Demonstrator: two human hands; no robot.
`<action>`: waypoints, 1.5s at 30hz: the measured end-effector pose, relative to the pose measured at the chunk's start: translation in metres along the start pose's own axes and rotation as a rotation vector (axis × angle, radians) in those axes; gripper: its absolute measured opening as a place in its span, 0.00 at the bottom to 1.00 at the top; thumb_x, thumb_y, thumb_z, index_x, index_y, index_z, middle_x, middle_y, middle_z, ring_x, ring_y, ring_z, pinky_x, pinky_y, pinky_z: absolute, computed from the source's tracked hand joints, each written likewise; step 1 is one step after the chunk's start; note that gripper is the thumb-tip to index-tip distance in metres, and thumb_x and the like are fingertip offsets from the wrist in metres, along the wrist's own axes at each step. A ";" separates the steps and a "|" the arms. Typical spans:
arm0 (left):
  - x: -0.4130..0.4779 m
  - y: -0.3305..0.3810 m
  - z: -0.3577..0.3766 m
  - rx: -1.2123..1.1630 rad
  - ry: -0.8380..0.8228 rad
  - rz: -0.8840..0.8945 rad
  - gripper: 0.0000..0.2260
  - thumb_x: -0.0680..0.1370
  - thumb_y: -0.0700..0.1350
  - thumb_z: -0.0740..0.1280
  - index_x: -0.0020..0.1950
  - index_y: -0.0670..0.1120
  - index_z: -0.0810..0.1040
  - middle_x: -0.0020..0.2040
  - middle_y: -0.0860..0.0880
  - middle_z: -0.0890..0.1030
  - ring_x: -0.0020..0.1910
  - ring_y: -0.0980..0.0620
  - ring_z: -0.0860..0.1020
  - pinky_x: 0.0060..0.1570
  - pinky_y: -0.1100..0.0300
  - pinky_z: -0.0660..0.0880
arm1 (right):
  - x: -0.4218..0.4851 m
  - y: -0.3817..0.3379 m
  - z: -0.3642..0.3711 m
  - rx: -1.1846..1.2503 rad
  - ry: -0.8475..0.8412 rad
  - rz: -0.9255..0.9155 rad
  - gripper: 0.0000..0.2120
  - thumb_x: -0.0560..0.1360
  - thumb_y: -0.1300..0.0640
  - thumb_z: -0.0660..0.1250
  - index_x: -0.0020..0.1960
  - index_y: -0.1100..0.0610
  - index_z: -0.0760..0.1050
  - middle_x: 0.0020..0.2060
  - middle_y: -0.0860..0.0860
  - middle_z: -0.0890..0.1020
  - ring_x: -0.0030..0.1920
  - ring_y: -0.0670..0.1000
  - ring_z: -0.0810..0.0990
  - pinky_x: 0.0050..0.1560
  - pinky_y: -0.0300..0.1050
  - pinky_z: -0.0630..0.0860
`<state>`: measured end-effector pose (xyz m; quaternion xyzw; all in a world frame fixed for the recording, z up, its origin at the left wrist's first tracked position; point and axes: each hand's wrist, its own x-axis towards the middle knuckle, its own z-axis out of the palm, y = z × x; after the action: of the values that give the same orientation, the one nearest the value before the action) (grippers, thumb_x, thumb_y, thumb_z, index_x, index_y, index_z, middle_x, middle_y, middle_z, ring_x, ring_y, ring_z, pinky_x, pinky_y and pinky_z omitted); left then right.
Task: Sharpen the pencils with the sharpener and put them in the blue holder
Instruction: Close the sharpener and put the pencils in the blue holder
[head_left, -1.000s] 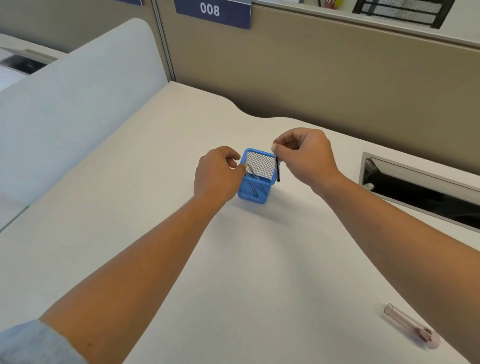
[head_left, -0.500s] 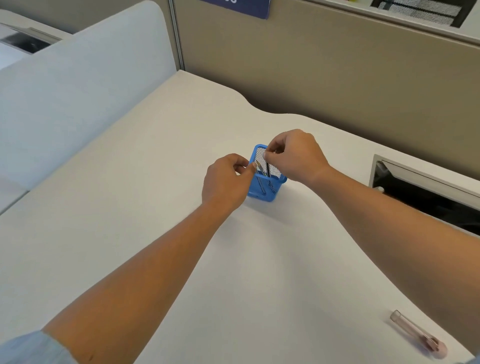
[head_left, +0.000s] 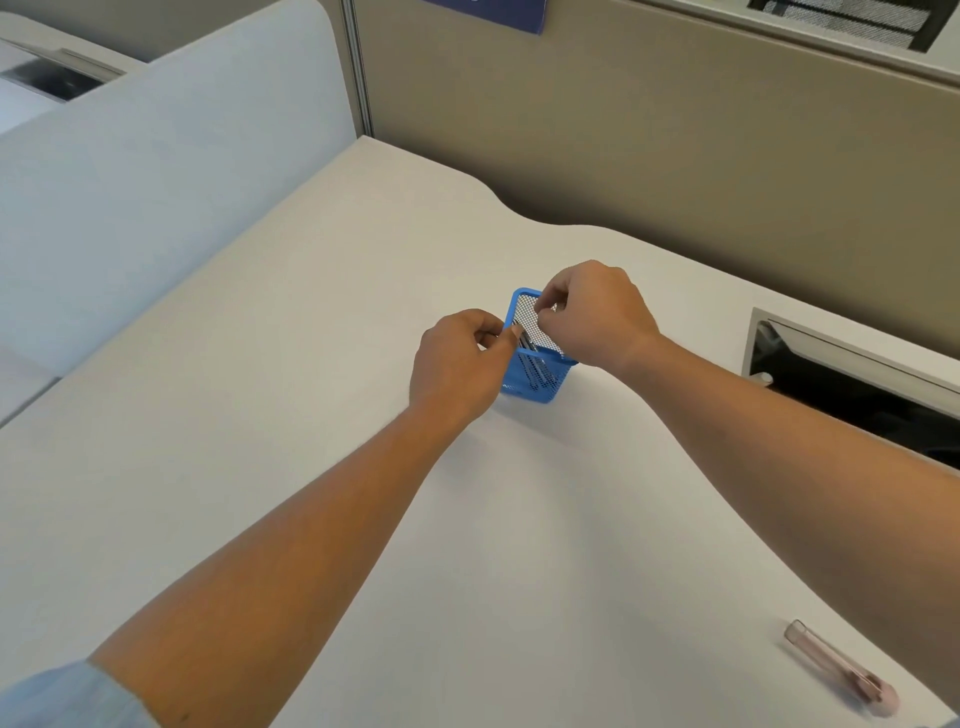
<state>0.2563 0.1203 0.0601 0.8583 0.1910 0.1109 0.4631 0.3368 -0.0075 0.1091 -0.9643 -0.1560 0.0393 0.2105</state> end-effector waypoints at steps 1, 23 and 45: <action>0.000 0.000 0.001 0.002 0.001 0.000 0.08 0.77 0.54 0.67 0.48 0.52 0.82 0.41 0.57 0.80 0.37 0.61 0.76 0.32 0.65 0.68 | -0.001 0.002 0.000 0.035 0.002 0.003 0.06 0.73 0.56 0.68 0.44 0.51 0.83 0.40 0.51 0.83 0.38 0.51 0.79 0.33 0.41 0.71; -0.024 0.024 0.003 -0.110 -0.130 -0.125 0.05 0.76 0.46 0.66 0.47 0.48 0.81 0.39 0.53 0.82 0.43 0.49 0.81 0.38 0.59 0.75 | -0.148 0.125 -0.044 0.325 0.147 0.229 0.07 0.73 0.56 0.73 0.39 0.46 0.82 0.35 0.42 0.84 0.36 0.40 0.80 0.35 0.33 0.71; -0.243 -0.017 0.067 0.365 -0.374 0.569 0.12 0.76 0.52 0.68 0.57 0.50 0.78 0.53 0.54 0.79 0.52 0.52 0.77 0.52 0.59 0.71 | -0.334 0.212 -0.011 0.078 -0.041 0.238 0.13 0.73 0.53 0.71 0.56 0.46 0.83 0.43 0.41 0.76 0.48 0.48 0.76 0.50 0.42 0.73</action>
<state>0.0581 -0.0269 0.0061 0.9508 -0.1259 0.0409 0.2801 0.0819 -0.3011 0.0341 -0.9661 -0.0429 0.0897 0.2382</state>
